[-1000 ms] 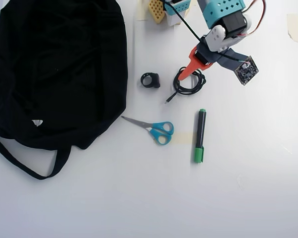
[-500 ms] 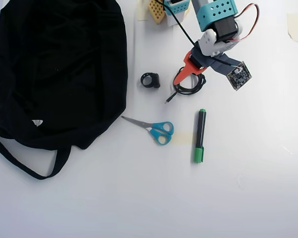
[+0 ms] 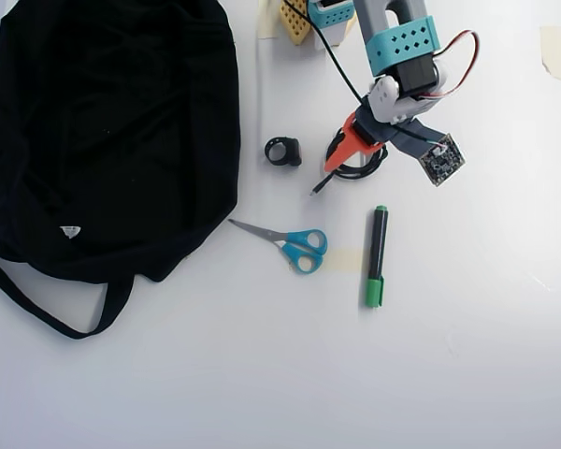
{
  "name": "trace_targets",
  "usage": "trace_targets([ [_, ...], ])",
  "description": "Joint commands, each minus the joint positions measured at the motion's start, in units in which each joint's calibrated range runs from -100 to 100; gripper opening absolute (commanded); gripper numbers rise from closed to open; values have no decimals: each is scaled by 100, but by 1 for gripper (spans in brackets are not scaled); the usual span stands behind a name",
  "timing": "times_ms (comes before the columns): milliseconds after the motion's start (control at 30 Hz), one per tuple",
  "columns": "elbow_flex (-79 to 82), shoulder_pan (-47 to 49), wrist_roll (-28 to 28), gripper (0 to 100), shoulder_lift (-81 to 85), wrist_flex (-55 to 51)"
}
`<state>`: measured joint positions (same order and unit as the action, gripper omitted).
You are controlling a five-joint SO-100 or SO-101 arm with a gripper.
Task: Put the cable into the black bag
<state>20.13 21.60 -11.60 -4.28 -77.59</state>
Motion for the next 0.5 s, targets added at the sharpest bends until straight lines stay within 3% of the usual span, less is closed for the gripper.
trace_targets([
  [0,-45,-58,-30,43,-12,102],
  [467,9,-283,38,43,-21,102],
])
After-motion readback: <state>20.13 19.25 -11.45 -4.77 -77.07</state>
